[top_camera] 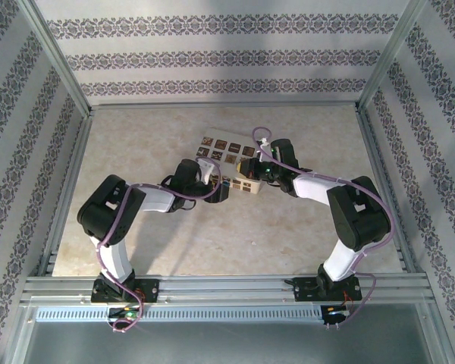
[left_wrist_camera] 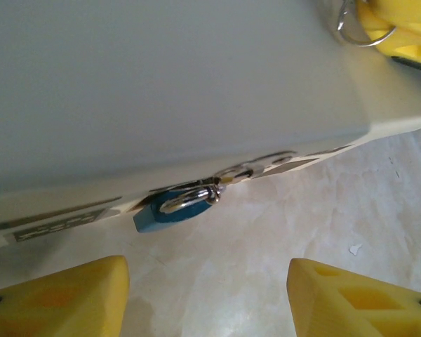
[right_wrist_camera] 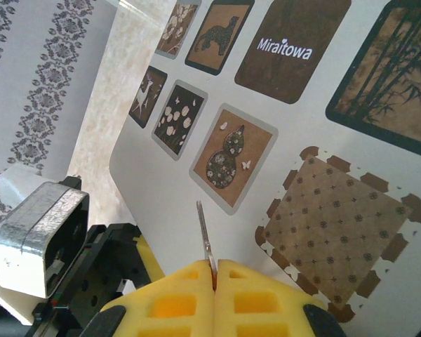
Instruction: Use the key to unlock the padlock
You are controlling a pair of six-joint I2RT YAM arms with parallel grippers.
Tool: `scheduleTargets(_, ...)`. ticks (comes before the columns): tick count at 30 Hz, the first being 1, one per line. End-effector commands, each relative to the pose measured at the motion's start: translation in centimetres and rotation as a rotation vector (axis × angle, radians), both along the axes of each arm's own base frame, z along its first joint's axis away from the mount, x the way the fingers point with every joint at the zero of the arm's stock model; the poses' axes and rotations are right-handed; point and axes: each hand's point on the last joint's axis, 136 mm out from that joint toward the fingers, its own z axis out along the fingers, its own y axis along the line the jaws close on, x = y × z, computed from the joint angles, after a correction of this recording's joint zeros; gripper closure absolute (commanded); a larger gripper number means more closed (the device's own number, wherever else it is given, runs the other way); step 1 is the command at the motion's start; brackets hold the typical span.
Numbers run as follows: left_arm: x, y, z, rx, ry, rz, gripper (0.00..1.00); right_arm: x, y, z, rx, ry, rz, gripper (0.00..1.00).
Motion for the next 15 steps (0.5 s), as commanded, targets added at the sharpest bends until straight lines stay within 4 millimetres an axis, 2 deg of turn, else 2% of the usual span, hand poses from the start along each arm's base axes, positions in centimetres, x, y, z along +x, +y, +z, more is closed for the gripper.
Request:
scheduleTargets(1,2.2,-0.4,1.6,-0.022,-0.119,-0.009,0.4,-1.9,-0.1,-3.2,-0.056,0.108,0.003,1.0)
scheduleTargets(9,2.6,-0.8,0.8,-0.014,-0.123,-0.022,0.45,-1.9,-0.1,-3.1,-0.06,0.107,0.004,1.0)
scheduleTargets(15,2.8,-1.5,0.8,-0.042,-0.11,-0.041,0.51,-1.9,-0.1,-3.2,-0.062,0.109,0.005,1.0)
